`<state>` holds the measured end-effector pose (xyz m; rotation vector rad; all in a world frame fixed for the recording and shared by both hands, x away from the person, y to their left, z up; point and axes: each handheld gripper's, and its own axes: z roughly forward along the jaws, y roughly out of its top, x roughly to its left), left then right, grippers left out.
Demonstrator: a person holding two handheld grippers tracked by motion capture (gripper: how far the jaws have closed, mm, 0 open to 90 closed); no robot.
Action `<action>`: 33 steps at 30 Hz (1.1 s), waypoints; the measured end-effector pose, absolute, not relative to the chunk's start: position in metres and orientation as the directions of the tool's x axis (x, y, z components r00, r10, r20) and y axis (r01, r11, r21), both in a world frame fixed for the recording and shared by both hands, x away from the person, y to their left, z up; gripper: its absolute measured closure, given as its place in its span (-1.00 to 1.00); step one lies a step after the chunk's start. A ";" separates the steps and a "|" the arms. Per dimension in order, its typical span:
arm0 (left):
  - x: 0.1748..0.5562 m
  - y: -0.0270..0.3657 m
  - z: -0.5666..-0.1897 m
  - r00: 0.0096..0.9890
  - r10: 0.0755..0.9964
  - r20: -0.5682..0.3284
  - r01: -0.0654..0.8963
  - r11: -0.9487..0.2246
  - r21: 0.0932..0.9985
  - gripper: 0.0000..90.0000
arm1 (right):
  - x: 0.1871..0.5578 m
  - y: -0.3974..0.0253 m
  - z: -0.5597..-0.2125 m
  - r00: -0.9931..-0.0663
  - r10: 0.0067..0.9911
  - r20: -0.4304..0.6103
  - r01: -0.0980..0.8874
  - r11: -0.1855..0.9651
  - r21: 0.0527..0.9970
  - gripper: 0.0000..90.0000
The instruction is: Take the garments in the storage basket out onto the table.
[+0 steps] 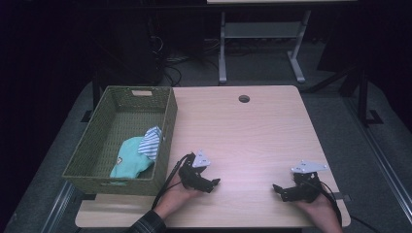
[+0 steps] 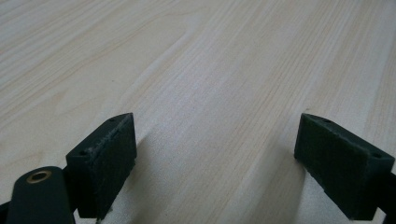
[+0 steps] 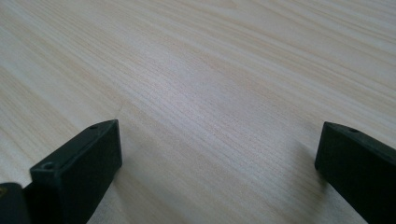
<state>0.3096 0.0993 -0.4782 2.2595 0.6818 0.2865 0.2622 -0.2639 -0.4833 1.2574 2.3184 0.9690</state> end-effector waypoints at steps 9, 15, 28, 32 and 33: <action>0.309 0.099 -0.478 0.828 0.561 -0.002 0.392 -0.576 0.717 -0.73 | 0.262 -0.264 -0.483 -0.555 0.831 0.032 0.606 0.378 0.699 -1.00; 0.308 0.100 -0.476 0.832 0.555 0.001 0.395 -0.594 0.701 -0.73 | 0.262 -0.264 -0.483 -0.556 0.830 0.033 0.606 0.379 0.699 -1.00; 0.313 0.107 -0.468 0.820 0.572 -0.028 0.438 -0.595 0.674 -0.72 | 0.262 -0.264 -0.483 -0.566 0.824 0.034 0.601 0.384 0.701 -1.00; 0.313 0.109 -0.466 0.818 0.574 -0.036 0.442 -0.587 0.678 -0.72 | 0.262 -0.264 -0.483 -0.567 0.823 0.033 0.600 0.386 0.701 -1.00; 0.313 0.109 -0.466 0.819 0.573 -0.038 0.442 -0.586 0.679 -0.72 | 0.262 -0.264 -0.483 -0.567 0.823 0.033 0.600 0.386 0.701 -1.00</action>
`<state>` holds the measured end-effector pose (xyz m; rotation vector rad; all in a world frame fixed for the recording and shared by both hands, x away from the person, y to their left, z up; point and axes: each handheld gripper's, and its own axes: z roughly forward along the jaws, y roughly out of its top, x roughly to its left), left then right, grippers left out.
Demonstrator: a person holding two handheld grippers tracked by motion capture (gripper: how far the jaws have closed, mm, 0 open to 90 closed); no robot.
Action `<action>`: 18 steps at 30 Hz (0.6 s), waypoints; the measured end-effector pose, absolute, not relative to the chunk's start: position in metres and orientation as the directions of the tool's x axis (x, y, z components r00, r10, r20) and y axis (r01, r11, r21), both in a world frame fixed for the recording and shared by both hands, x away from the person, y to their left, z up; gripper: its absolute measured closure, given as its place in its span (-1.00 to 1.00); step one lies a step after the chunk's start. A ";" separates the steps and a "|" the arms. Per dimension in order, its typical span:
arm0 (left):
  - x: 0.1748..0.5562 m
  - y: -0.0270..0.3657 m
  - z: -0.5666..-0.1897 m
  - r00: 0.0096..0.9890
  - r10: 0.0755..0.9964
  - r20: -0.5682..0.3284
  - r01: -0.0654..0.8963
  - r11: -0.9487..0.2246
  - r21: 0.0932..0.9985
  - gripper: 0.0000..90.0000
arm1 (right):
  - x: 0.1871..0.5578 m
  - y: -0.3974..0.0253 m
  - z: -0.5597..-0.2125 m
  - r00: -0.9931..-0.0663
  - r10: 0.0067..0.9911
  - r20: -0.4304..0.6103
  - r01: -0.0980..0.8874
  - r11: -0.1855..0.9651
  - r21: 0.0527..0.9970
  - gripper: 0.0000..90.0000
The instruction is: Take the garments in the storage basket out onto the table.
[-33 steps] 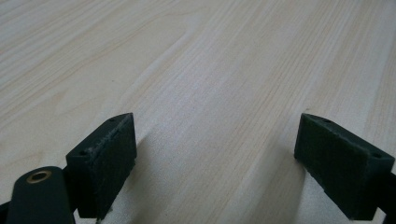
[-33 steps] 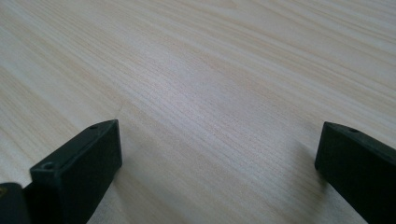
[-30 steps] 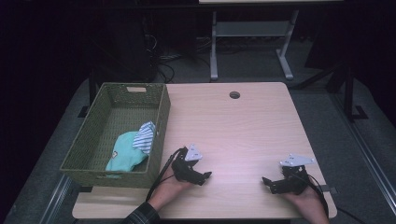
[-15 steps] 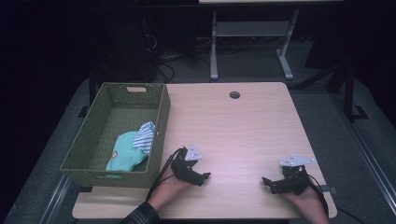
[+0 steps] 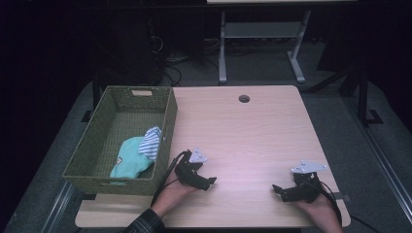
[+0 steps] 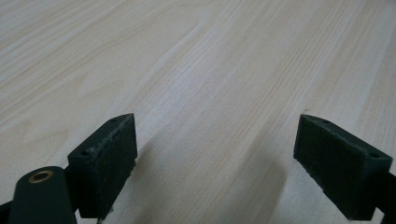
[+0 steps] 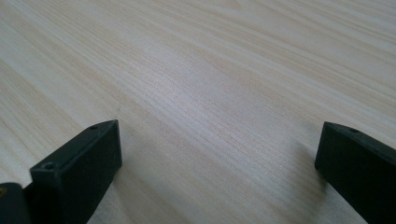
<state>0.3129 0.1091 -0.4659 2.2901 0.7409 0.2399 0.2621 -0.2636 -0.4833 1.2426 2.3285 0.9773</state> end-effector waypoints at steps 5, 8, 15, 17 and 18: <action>0.314 0.111 -0.463 0.817 0.575 -0.051 0.452 -0.582 0.677 -0.72 | 0.262 -0.264 -0.483 -0.568 0.822 0.032 0.599 0.387 0.701 -1.00; 0.314 0.112 -0.461 0.817 0.574 -0.054 0.452 -0.579 0.678 -0.72 | 0.262 -0.264 -0.483 -0.568 0.822 0.032 0.599 0.386 0.701 -1.00; 0.314 0.112 -0.458 0.818 0.572 -0.061 0.454 -0.575 0.681 -0.72 | 0.262 -0.263 -0.483 -0.572 0.820 0.034 0.598 0.388 0.702 -1.00; 0.314 0.112 -0.458 0.819 0.570 -0.068 0.457 -0.576 0.678 -0.72 | 0.262 -0.263 -0.483 -0.572 0.820 0.034 0.598 0.388 0.702 -1.00; 0.314 0.112 -0.458 0.819 0.570 -0.068 0.457 -0.576 0.678 -0.72 | 0.262 -0.263 -0.483 -0.572 0.820 0.034 0.598 0.388 0.702 -1.00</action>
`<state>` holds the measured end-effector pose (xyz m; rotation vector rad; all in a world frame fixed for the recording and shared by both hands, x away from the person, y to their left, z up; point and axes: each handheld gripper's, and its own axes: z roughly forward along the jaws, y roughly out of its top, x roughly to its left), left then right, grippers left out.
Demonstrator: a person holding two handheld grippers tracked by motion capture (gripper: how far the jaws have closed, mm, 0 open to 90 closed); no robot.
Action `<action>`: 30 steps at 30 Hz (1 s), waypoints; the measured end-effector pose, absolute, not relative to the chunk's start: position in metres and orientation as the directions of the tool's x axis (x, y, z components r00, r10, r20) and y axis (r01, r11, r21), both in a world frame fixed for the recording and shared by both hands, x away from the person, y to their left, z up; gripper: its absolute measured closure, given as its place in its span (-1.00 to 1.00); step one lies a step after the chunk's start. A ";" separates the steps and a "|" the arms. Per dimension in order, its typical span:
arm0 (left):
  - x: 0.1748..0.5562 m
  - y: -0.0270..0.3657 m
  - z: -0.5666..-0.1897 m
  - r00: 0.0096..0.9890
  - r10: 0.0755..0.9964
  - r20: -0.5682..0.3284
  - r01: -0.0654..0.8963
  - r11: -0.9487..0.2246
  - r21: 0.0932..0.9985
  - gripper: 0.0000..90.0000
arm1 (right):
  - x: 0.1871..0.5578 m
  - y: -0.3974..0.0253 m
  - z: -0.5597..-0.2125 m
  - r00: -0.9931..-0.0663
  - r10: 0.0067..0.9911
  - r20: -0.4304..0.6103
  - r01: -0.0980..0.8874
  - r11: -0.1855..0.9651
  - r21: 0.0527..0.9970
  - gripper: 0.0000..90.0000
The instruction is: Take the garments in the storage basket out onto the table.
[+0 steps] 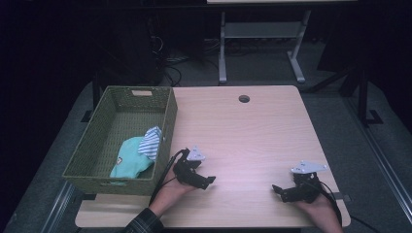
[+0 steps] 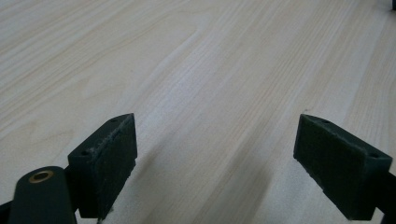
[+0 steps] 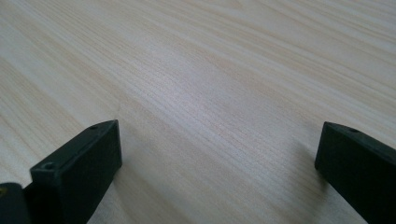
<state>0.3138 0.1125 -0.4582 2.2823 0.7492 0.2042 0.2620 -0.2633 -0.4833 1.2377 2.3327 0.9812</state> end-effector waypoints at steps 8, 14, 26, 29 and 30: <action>0.314 0.112 -0.457 0.823 0.563 -0.074 0.459 -0.582 0.671 -0.72 | 0.262 -0.263 -0.483 -0.572 0.819 0.034 0.598 0.388 0.702 -1.00; 0.314 0.112 -0.455 0.821 0.565 -0.082 0.464 -0.576 0.673 -0.72 | 0.262 -0.263 -0.483 -0.572 0.820 0.035 0.598 0.388 0.702 -1.00; 0.315 0.114 -0.450 0.819 0.564 -0.107 0.471 -0.554 0.687 -0.71 | 0.262 -0.263 -0.483 -0.572 0.819 0.034 0.598 0.388 0.701 -1.00; 0.315 0.114 -0.450 0.818 0.565 -0.110 0.474 -0.554 0.684 -0.71 | 0.262 -0.263 -0.483 -0.572 0.819 0.034 0.598 0.388 0.702 -1.00; 0.315 0.114 -0.449 0.818 0.564 -0.110 0.475 -0.556 0.682 -0.71 | 0.262 -0.263 -0.483 -0.572 0.820 0.034 0.598 0.388 0.701 -1.00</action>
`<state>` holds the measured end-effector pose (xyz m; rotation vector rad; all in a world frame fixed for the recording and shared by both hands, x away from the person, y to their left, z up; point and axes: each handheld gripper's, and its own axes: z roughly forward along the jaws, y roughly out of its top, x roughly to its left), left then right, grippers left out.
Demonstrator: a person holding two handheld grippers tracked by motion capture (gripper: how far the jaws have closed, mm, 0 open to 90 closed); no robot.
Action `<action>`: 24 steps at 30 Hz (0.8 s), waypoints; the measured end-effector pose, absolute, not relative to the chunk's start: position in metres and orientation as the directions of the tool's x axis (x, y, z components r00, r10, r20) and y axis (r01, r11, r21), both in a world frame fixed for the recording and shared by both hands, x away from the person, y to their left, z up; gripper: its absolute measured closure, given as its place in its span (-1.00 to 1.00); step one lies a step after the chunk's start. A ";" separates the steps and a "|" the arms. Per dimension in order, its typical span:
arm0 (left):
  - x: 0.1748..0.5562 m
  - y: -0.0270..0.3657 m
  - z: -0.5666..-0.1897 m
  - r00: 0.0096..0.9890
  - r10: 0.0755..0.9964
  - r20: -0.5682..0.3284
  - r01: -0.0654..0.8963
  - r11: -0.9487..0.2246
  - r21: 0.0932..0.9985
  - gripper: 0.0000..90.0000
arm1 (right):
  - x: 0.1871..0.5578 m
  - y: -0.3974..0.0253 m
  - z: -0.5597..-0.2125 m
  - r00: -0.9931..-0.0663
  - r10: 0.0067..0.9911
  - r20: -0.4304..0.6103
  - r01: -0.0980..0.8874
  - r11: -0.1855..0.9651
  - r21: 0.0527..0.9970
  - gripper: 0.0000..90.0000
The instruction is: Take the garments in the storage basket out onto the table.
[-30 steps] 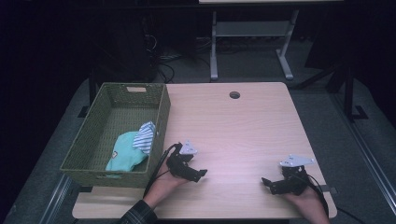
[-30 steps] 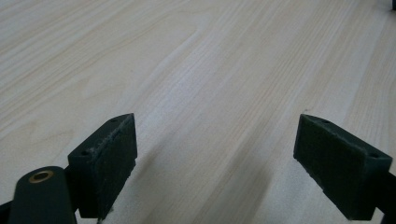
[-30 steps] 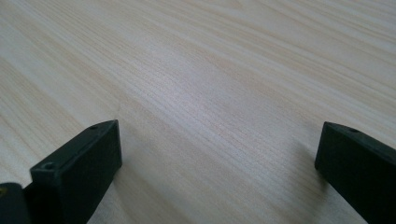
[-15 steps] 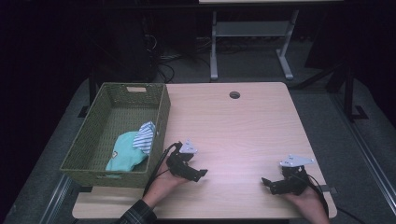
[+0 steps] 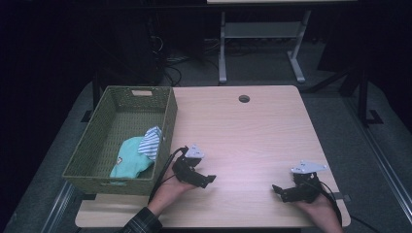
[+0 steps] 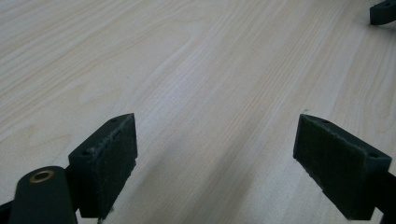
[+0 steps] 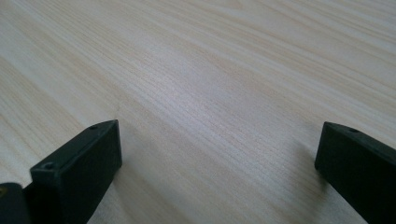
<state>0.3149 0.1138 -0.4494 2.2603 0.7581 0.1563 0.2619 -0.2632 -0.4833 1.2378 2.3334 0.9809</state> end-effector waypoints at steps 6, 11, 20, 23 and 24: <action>0.315 0.114 -0.447 0.818 0.565 -0.107 0.474 -0.558 0.681 -0.71 | 0.262 -0.263 -0.483 -0.572 0.819 0.034 0.598 0.388 0.701 -1.00; 0.315 0.114 -0.444 0.816 0.567 -0.116 0.483 -0.556 0.677 -0.71 | 0.262 -0.263 -0.483 -0.572 0.819 0.034 0.598 0.388 0.701 -1.00; 0.314 0.115 -0.439 0.812 0.571 -0.121 0.484 -0.544 0.686 -0.71 | 0.262 -0.263 -0.483 -0.572 0.820 0.034 0.598 0.388 0.701 -1.00; 0.314 0.114 -0.438 0.812 0.571 -0.121 0.485 -0.546 0.683 -0.71 | 0.262 -0.263 -0.483 -0.571 0.820 0.035 0.599 0.387 0.701 -1.00; 0.314 0.114 -0.438 0.813 0.570 -0.121 0.485 -0.547 0.682 -0.71 | 0.262 -0.263 -0.483 -0.571 0.820 0.035 0.598 0.387 0.701 -1.00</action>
